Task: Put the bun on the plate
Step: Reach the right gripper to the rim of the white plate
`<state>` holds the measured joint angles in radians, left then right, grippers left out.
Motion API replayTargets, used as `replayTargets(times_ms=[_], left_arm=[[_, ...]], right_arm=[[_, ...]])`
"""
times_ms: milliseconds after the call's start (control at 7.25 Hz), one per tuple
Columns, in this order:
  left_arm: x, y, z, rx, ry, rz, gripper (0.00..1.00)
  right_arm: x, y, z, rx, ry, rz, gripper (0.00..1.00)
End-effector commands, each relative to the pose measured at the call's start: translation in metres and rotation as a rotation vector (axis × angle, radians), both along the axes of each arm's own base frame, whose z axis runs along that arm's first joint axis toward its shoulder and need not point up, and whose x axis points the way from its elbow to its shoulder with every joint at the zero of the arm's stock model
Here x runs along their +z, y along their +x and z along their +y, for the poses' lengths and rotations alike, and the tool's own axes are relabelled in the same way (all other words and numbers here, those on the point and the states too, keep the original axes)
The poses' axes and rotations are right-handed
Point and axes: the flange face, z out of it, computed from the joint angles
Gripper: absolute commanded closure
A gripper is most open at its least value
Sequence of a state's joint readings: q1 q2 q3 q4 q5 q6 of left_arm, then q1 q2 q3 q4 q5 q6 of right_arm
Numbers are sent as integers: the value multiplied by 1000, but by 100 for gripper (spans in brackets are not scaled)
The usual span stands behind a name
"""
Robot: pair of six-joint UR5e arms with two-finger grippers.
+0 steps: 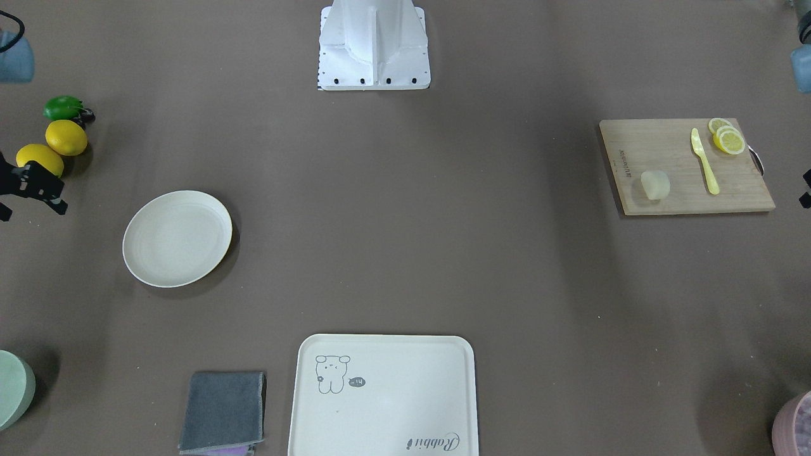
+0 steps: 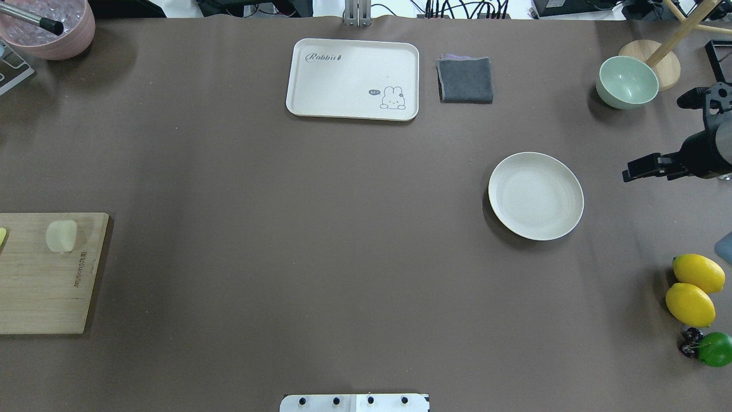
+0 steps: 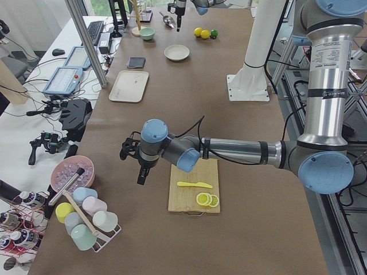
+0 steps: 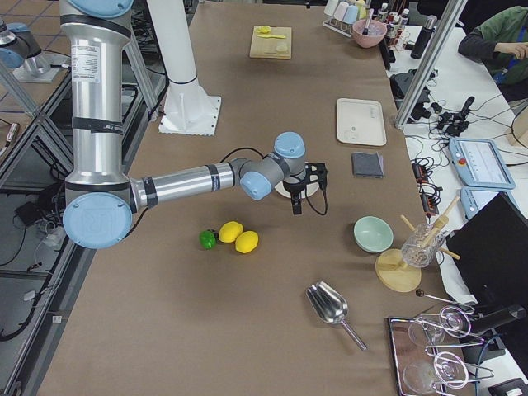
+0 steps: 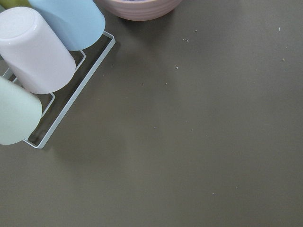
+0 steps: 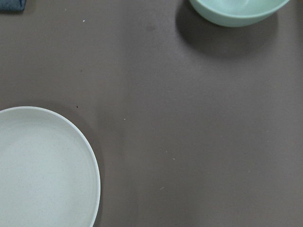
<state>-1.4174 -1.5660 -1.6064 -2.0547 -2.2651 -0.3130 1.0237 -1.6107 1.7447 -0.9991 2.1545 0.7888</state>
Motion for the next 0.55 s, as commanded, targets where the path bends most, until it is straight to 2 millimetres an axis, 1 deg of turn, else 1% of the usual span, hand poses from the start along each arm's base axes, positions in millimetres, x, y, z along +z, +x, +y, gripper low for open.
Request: replayTargets(times_ms=[0, 138, 276, 414], left_arm=[[-7, 1, -3, -28, -15, 15, 2], [-8, 1, -4, -28, -12, 15, 2], [-7, 1, -5, -28, -15, 15, 2], [-7, 1, -6, -27, -14, 14, 2]], right_arm=[[41, -58, 21, 50, -4, -68, 0], [39, -85, 33, 70, -16, -69, 0], [21, -103, 29, 87, -29, -100, 0], [14, -114, 28, 83, -25, -109, 0]])
